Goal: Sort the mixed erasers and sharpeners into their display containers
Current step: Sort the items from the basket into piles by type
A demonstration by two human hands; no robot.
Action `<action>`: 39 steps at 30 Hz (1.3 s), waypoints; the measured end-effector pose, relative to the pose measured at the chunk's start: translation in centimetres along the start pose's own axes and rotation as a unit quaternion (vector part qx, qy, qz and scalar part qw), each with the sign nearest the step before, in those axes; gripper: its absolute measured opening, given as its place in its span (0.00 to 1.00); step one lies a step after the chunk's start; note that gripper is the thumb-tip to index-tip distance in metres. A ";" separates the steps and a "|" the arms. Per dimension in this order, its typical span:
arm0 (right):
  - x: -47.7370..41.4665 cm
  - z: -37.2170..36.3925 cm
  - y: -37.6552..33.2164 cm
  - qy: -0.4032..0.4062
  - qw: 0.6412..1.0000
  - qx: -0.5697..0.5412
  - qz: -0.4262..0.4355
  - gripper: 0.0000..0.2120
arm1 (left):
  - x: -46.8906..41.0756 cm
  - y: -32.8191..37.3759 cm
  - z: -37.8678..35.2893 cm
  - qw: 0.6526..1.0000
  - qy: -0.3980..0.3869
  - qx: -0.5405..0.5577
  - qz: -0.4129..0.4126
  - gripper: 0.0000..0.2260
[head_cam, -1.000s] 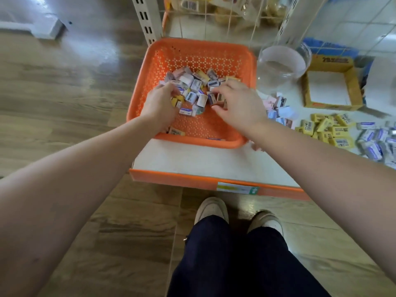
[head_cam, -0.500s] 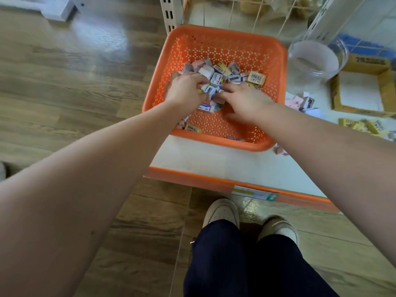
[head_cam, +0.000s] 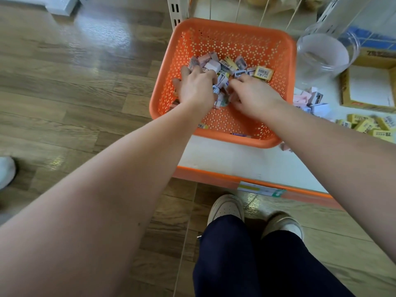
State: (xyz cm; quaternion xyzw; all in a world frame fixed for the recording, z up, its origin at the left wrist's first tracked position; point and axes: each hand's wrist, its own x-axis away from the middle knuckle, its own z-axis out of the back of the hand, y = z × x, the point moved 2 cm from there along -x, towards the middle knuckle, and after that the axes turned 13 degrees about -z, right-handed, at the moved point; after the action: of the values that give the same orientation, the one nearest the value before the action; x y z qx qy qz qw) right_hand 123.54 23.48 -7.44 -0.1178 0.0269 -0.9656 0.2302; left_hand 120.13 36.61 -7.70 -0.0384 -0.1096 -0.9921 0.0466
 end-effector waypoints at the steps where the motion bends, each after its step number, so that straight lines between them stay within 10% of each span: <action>1: 0.0 0.0 0.0 0.000 1.000 0.002 0.000 0.15 | 0.0 0.0 0.1 1.000 -0.002 -0.004 -0.002 0.14; 16: 0.1 -0.2 0.0 0.014 1.000 0.004 0.005 0.16 | 0.3 0.6 0.2 0.997 -0.020 -0.063 -0.025 0.15; 39: 6.1 6.3 7.7 0.251 0.927 -0.238 -0.145 0.19 | 3.2 6.4 4.3 0.934 0.156 0.314 -0.066 0.14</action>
State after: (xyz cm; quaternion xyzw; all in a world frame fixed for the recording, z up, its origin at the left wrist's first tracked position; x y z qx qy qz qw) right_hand 123.22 13.85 -0.80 0.0746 0.2952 -0.9517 0.0390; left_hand 117.88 31.10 -1.87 0.1412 -0.4092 -0.9014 0.0075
